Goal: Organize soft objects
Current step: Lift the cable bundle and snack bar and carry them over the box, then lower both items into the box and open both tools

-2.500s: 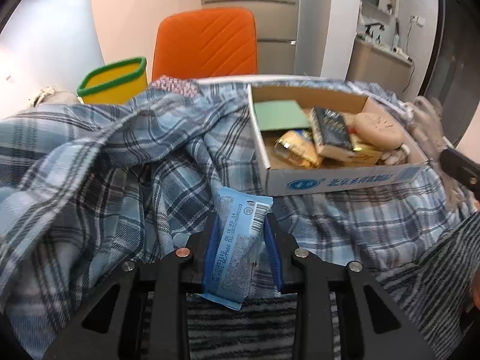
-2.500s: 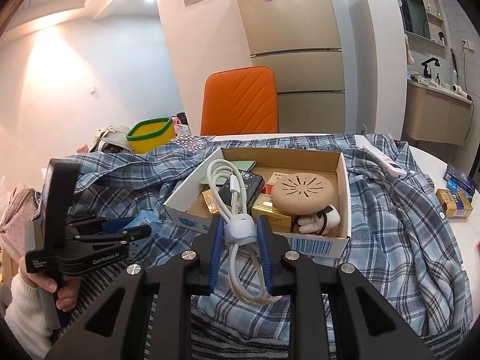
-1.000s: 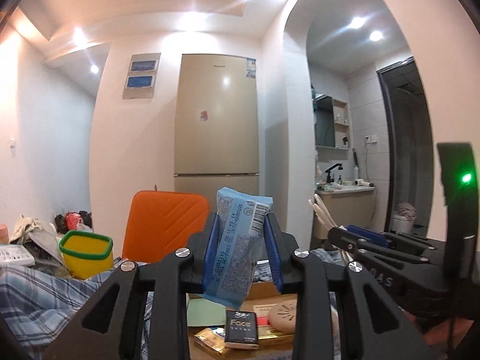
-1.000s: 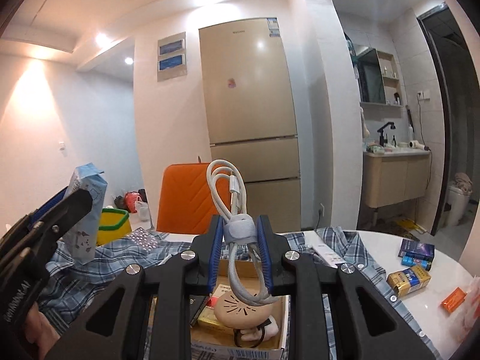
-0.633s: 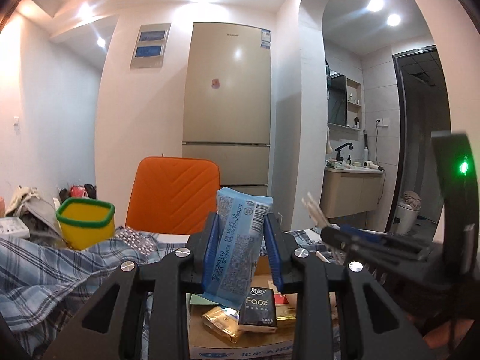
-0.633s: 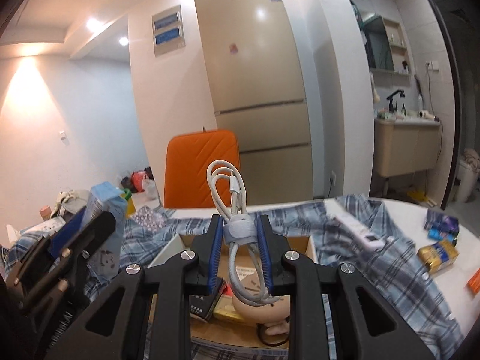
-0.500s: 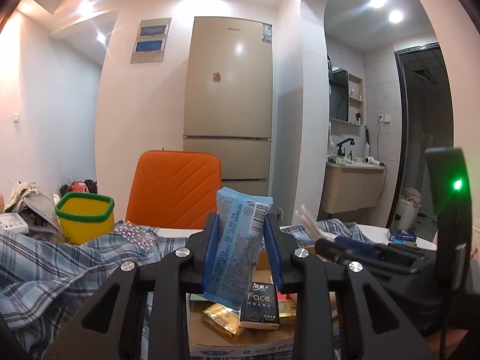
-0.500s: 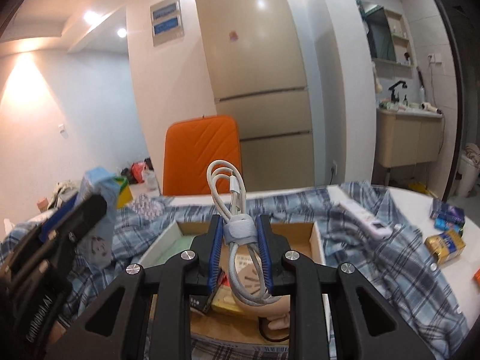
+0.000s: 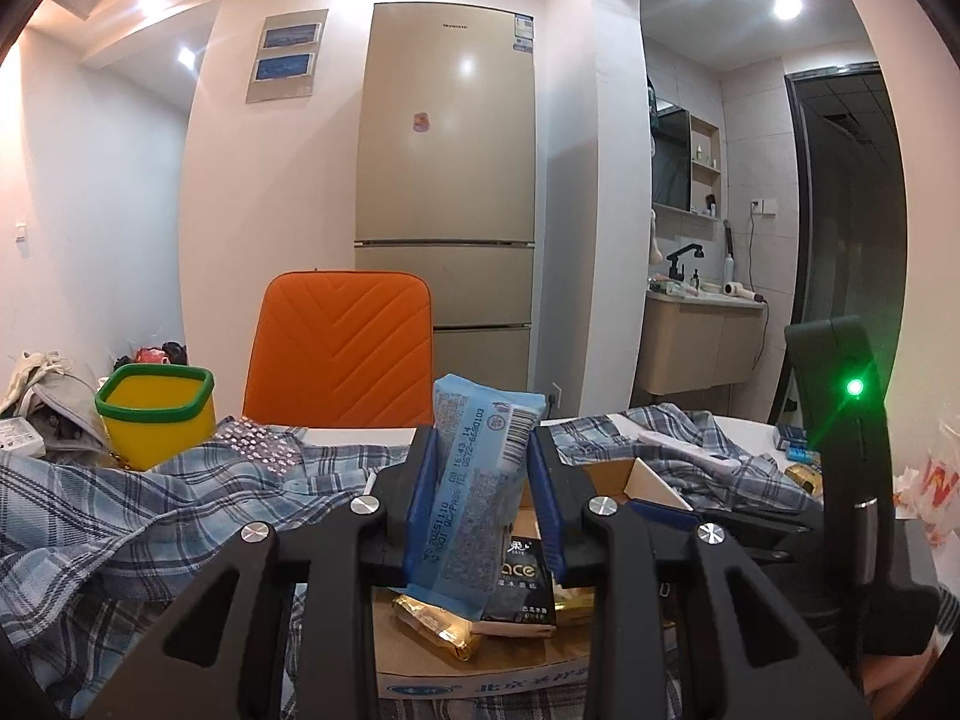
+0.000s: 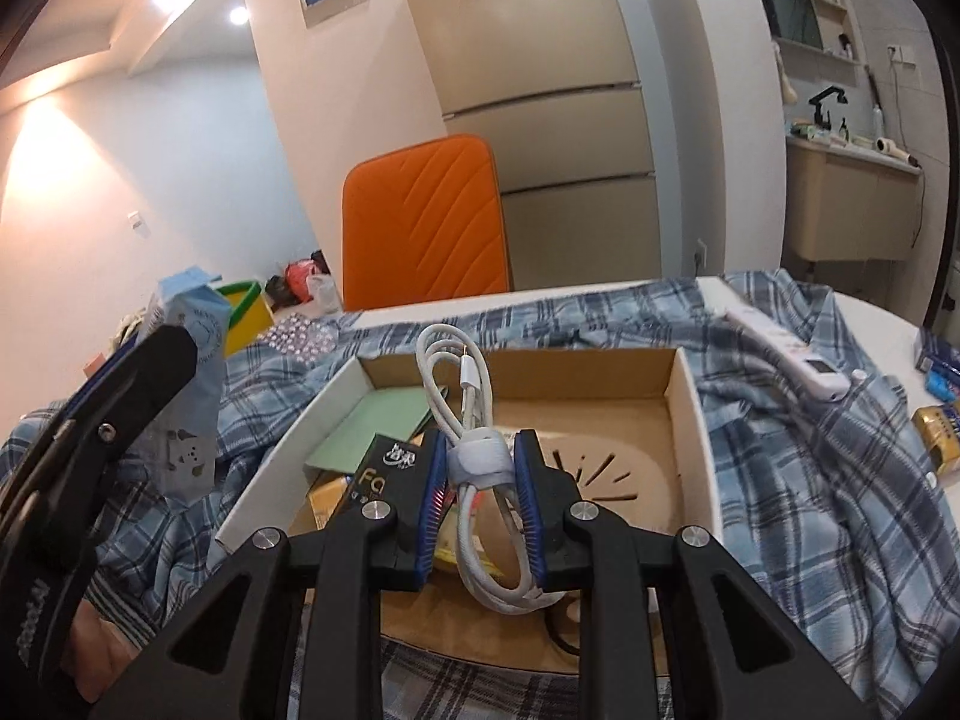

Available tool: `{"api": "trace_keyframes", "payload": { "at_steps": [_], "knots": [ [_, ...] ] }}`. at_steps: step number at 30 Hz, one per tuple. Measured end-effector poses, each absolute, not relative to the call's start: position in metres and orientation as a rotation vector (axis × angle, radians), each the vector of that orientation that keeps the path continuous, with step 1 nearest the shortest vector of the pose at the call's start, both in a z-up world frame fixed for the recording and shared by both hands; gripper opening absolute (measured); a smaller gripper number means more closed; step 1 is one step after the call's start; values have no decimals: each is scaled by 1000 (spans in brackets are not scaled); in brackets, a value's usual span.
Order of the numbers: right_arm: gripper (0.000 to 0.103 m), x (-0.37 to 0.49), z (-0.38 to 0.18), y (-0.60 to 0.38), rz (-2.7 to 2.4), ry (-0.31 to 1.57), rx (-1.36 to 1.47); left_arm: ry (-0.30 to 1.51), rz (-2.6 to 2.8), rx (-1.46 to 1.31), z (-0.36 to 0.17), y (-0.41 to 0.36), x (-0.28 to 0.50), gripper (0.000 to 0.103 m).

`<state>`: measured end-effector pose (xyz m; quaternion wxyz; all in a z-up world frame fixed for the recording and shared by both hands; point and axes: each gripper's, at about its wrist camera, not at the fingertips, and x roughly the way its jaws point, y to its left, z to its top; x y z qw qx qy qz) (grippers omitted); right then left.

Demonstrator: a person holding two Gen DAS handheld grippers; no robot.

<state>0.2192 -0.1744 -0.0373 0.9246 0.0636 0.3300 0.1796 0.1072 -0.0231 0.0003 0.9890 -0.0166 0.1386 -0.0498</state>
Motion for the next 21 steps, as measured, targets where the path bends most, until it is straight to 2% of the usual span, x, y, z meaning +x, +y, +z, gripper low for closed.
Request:
{"api": "trace_keyframes", "payload": {
  "at_steps": [11,12,15,21],
  "knots": [
    [26,222,-38,-182,324,692,165,299,-103,-32,-2,-23,112,29],
    [27,222,-37,-184,315,690,167,308,-105,-38,-3,-22,114,29],
    [42,220,-33,-192,198,701,141,371,-102,-38,-8,-22,126,29],
    [43,218,-29,-206,139,705,139,521,-114,-44,-26,-22,150,29]
  ]
}}
